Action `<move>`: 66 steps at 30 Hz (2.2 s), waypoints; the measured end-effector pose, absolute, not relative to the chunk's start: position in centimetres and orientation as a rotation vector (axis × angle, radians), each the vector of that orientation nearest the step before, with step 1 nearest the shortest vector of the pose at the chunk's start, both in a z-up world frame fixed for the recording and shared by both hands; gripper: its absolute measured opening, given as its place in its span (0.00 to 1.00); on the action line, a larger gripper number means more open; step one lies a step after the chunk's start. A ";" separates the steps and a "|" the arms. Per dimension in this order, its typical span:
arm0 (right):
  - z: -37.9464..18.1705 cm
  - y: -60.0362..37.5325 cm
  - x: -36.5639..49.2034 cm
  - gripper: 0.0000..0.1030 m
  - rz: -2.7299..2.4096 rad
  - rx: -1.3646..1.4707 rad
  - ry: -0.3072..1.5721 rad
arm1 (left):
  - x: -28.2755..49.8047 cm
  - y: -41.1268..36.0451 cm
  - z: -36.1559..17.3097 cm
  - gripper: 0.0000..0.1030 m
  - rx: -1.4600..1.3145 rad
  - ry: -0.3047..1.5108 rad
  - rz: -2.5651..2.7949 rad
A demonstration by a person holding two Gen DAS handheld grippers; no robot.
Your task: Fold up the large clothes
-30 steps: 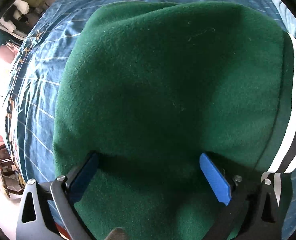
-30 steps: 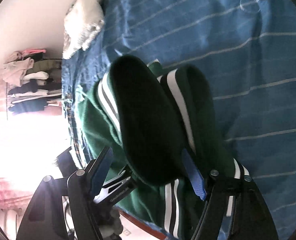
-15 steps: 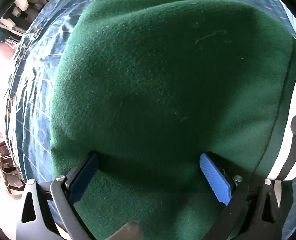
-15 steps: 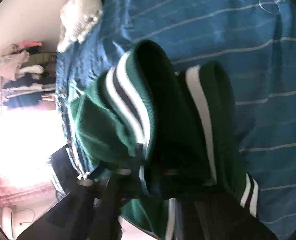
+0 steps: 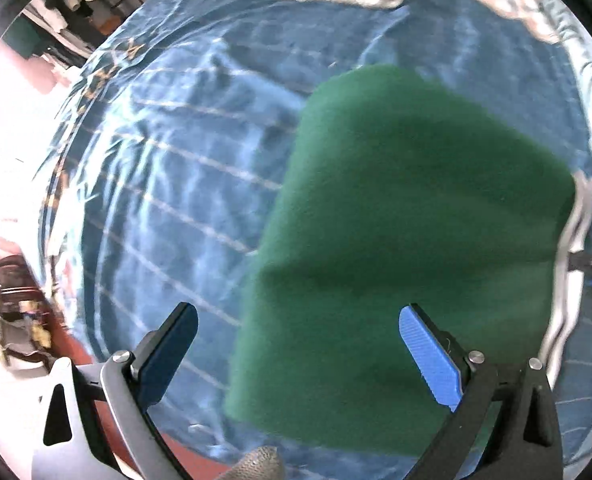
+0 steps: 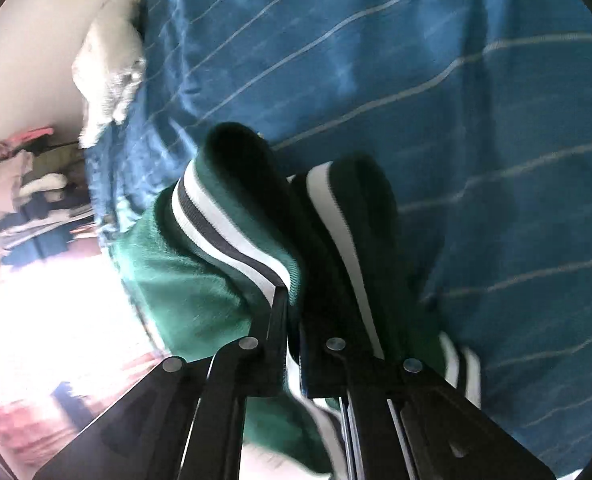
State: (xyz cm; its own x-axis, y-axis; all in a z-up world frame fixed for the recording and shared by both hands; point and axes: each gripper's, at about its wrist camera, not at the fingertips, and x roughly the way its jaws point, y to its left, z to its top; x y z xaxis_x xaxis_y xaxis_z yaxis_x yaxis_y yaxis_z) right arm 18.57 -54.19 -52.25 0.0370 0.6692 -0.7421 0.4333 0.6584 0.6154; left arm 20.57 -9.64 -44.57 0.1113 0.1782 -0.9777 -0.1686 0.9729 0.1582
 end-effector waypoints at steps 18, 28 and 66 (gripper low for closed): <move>-48.2 -54.3 7.9 0.05 0.142 0.987 1.587 | 19.1 -6.6 -44.8 1.00 0.042 1.461 0.230; -54.5 -55.5 7.1 0.06 -0.100 0.884 1.683 | 21.7 -6.9 -47.5 1.00 0.101 1.459 0.175; -49.2 -56.3 23.0 0.57 0.124 0.776 1.543 | 29.3 -5.7 -45.7 1.00 0.073 1.314 0.157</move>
